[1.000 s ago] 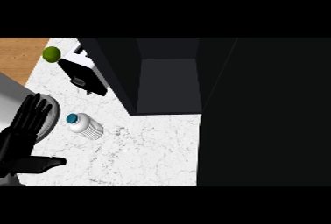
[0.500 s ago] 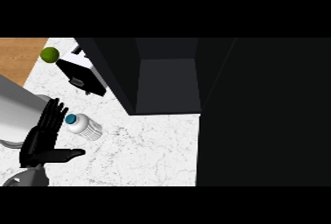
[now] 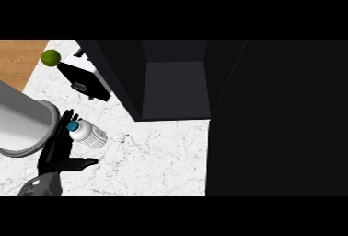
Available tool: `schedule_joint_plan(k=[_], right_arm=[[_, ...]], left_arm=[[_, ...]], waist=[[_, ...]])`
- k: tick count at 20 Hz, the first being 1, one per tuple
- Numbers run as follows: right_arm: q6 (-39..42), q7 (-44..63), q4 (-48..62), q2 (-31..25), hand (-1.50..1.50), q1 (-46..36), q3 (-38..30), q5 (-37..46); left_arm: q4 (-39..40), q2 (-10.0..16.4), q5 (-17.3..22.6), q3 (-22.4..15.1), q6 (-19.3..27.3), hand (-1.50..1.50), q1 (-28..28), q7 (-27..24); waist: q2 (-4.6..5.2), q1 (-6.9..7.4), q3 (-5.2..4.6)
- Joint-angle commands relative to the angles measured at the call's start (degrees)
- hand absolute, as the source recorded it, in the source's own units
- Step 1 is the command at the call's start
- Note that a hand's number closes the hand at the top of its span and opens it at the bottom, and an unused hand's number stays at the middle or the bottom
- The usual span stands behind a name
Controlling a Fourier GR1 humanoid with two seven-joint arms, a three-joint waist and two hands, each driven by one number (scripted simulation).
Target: Pick up the bottled water, place it into the cabinet and close the cabinet
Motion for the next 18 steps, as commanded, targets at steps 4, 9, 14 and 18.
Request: schedule_joint_plan(k=[4, 9, 14, 18], right_arm=[[1.4, -0.8, -6.3, -1.6, -1.5, 5.5, 0.3, -2.0], [-1.0, 1.9, -7.4, -0.4, -1.5, 3.6, 3.6, 0.8], [-0.6, 0.7, -6.8, -1.5, -1.5, 3.4, 0.0, -1.7], [-0.6, -0.2, -4.2, -0.9, -1.5, 2.3, 1.0, -1.3]], left_arm=[[12.8, 1.3, -0.6, 0.0, -6.6, -1.5, -4.5, -6.3], [16.4, -0.7, 0.1, 0.4, -7.6, -1.5, -6.7, -8.6], [19.6, -2.2, 1.2, 1.8, -6.2, 1.5, -7.6, -11.4], [21.6, -2.1, 2.7, 2.7, -9.8, 1.5, -9.7, -9.9]], waist=[[-0.02, -0.77, -0.06], [0.23, -0.13, -0.13], [0.33, 0.05, -0.11], [0.42, 0.1, -0.12]])
